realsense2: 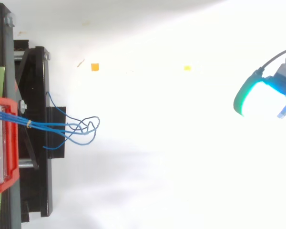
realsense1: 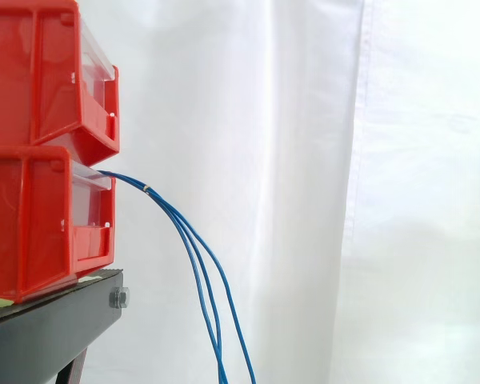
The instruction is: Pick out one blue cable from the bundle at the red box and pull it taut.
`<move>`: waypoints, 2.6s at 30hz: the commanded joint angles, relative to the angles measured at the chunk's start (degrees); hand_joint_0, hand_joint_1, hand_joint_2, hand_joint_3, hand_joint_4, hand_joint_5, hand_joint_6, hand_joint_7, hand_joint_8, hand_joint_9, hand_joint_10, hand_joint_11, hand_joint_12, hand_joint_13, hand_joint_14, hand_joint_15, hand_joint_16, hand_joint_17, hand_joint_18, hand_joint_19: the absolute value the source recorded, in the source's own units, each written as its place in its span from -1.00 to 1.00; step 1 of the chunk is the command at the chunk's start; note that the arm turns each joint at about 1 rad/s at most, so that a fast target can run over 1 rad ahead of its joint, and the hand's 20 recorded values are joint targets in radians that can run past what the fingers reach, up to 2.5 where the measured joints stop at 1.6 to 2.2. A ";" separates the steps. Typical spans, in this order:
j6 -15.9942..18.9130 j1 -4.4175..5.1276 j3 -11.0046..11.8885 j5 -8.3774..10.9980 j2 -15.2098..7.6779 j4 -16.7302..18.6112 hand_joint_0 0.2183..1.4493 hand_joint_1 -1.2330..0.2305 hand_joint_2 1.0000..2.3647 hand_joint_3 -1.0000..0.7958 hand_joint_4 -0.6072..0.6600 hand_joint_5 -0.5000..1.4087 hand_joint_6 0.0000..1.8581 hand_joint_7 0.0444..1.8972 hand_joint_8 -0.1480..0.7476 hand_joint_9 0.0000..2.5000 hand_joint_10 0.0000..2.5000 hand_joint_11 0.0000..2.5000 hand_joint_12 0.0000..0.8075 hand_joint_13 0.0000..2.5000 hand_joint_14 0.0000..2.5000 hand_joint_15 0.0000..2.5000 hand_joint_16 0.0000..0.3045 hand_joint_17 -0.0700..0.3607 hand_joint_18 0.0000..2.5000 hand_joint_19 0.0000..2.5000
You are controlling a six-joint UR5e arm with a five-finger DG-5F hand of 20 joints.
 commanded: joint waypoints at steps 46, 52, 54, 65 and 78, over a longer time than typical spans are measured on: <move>-12.71 1.07 0.25 7.95 -10.10 22.50 -0.37 -0.11 -1.00 -0.40 0.40 -0.66 -0.46 -0.21 -0.09 -0.35 -0.99 -0.67 -0.22 -0.58 -0.99 -0.76 -0.72 -0.23 -0.57 -0.53; -12.80 1.25 0.96 9.36 -12.82 22.76 -0.38 -0.11 -1.00 -0.40 0.40 -0.66 -0.46 -0.21 -0.08 -0.36 -0.99 -0.67 -0.22 -0.58 -0.99 -0.77 -0.72 -0.23 -0.58 -0.53; -10.34 0.98 3.68 9.36 -15.90 22.50 -0.38 -0.11 -1.00 -0.40 0.40 -0.66 -0.46 -0.21 -0.08 -0.36 -0.99 -0.67 -0.22 -0.58 -0.99 -0.77 -0.72 -0.23 -0.57 -0.53; -12.27 1.33 6.23 10.59 -17.39 23.99 -0.38 -0.11 -1.00 -0.40 0.41 -0.66 -0.46 -0.21 -0.08 -0.36 -0.99 -0.67 -0.22 -0.58 -0.99 -0.76 -0.72 -0.23 -0.58 -0.53; -9.11 1.33 10.36 10.68 -22.58 24.87 -0.38 -0.11 -1.00 -0.40 0.41 -0.66 -0.46 -0.21 -0.08 -0.36 -0.99 -0.68 -0.22 -0.58 -0.99 -0.76 -0.72 -0.23 -0.58 -0.53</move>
